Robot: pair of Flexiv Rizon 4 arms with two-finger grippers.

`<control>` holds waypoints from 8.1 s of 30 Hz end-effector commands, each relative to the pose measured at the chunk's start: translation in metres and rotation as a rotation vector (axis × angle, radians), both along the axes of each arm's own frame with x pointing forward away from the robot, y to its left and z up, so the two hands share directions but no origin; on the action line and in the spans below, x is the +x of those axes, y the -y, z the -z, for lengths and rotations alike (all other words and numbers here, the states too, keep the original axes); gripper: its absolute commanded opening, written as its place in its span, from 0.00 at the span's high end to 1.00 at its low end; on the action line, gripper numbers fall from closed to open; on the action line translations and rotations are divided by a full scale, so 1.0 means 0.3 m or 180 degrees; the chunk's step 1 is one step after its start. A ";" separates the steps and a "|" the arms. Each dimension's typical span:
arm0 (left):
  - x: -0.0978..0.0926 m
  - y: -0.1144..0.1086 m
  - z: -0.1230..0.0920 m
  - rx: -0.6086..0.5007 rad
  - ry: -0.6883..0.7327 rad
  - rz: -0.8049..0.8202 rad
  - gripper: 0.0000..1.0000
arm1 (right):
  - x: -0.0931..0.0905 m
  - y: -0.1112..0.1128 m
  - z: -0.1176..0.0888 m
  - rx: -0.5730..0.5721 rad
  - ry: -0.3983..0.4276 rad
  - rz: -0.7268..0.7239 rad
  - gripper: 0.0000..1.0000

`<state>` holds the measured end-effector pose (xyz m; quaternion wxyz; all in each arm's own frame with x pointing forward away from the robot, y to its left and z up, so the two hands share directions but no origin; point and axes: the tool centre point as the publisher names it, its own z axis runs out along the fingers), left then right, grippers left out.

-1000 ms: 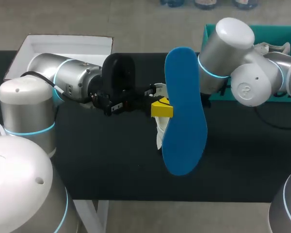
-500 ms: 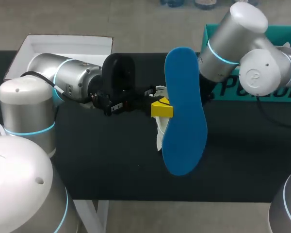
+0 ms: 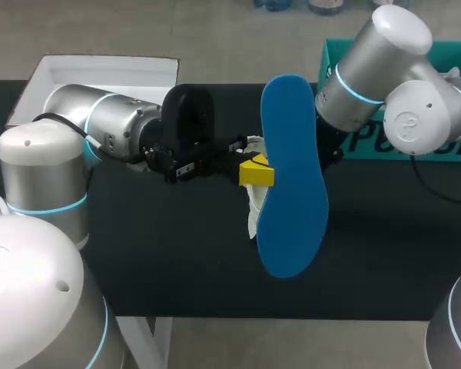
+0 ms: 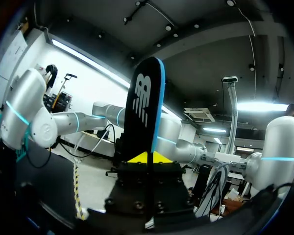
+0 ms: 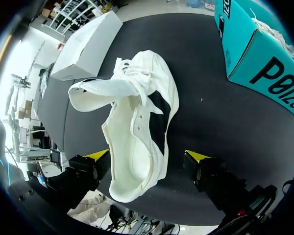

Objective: Take the shoe out of the shoebox, open the shoe tongue, remove and reinsert the insole, then place the shoe into the shoebox

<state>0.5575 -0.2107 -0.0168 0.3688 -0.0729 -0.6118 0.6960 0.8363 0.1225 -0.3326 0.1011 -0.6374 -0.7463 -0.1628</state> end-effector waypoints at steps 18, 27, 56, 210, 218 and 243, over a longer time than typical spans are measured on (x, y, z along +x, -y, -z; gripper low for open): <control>0.001 0.002 0.002 -0.0008 -0.0002 0.0003 1.00 | 0.022 0.104 -0.161 0.0755 -0.0210 0.0059 0.00; 0.001 0.002 0.002 -0.0008 -0.0002 0.0003 1.00 | 0.039 0.176 -0.370 0.1509 -0.0173 0.0127 0.00; 0.001 0.002 0.002 -0.0008 -0.0002 0.0003 1.00 | -0.006 0.222 -0.687 0.2126 -0.0360 0.0293 0.00; 0.639 -0.065 -0.005 0.0548 0.7084 -0.0149 1.00 | 0.052 0.185 -1.020 0.3479 -0.0043 0.0487 0.00; 0.674 -0.038 -0.016 0.0267 0.7069 -0.0500 1.00 | 0.033 0.159 -1.055 0.3445 -0.0078 0.0360 0.00; 0.753 0.019 0.010 0.0064 0.6178 -0.0382 1.00 | -0.049 0.072 -1.049 0.3438 -0.0144 0.0052 0.00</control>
